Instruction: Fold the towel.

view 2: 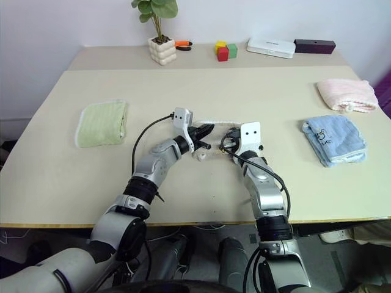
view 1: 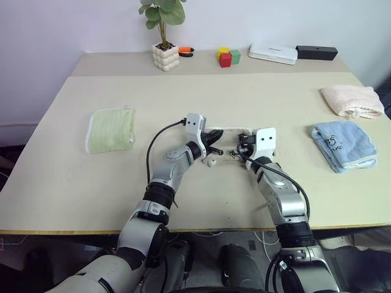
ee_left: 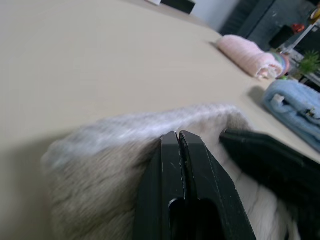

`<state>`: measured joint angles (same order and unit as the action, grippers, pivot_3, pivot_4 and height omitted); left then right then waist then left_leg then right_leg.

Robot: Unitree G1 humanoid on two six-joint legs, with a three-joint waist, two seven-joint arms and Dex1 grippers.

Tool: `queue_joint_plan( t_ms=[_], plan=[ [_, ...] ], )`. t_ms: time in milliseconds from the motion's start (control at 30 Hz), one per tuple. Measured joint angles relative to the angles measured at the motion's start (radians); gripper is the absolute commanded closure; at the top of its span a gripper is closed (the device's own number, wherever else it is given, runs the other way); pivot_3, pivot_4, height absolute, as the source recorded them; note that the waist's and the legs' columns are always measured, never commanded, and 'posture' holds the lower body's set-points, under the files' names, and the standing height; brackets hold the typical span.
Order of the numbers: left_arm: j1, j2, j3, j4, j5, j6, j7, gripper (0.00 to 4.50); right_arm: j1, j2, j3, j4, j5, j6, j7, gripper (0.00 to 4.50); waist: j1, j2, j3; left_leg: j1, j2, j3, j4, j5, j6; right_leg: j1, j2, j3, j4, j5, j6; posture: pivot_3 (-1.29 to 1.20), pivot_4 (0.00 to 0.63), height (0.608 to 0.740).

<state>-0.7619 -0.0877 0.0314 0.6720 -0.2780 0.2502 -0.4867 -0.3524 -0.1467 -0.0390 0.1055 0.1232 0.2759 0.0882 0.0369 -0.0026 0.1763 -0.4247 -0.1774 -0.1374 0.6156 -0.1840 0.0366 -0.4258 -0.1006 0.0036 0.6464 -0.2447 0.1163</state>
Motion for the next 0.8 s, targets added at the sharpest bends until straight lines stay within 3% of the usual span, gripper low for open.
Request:
queue_joint_plan(
  t_ms=[100,200,433,467,633,800],
  plan=[
    [-0.004,0.010,0.014,0.007,-0.002,0.004,0.012,4.50,-0.001,0.000,-0.026,0.005,0.010,0.000,-0.002,4.48,0.000,0.000,0.000,0.000,0.000,0.000,0.000,0.000,0.000,0.001,0.001,0.000,0.000,0.000,0.000,0.00,0.150,0.740],
    [-0.005,0.012,0.042,0.002,-0.049,0.046,-0.013,3.68,-0.001,0.001,-0.051,0.005,0.041,0.005,0.011,3.68,-0.002,0.000,0.000,0.000,0.000,0.000,0.000,0.000,0.000,0.000,0.001,0.000,0.000,0.000,0.000,0.00,0.150,0.740],
    [0.012,0.064,0.038,-0.069,-0.063,0.038,-0.078,0.21,-0.031,0.003,-0.131,-0.049,0.160,0.072,0.050,0.19,-0.026,0.000,0.000,0.000,0.000,0.000,-0.001,0.000,0.000,-0.001,0.001,0.001,0.001,0.000,0.000,0.00,0.150,0.740],
    [0.013,0.074,0.041,-0.082,-0.064,0.038,-0.084,0.05,-0.041,-0.012,-0.142,-0.065,0.176,0.090,0.056,0.03,-0.027,0.000,0.000,-0.001,0.000,0.000,-0.001,0.000,0.000,-0.002,0.001,0.001,0.001,0.000,0.000,0.00,0.150,0.740],
    [0.028,0.118,0.040,-0.182,-0.088,0.038,-0.157,0.05,-0.083,-0.036,-0.248,-0.102,0.346,0.255,0.090,0.03,-0.027,0.000,0.000,-0.001,0.000,0.000,-0.001,0.000,0.000,-0.001,0.001,0.001,0.000,0.000,0.000,0.00,0.150,0.740],
    [0.093,0.194,0.008,-0.291,-0.115,0.043,-0.311,0.05,-0.089,-0.146,-0.220,-0.104,0.420,0.448,0.186,0.03,-0.028,0.000,0.000,-0.001,0.000,0.000,-0.001,0.001,0.002,-0.002,0.000,0.002,0.000,0.000,0.000,0.00,0.150,0.740]
  ],
)
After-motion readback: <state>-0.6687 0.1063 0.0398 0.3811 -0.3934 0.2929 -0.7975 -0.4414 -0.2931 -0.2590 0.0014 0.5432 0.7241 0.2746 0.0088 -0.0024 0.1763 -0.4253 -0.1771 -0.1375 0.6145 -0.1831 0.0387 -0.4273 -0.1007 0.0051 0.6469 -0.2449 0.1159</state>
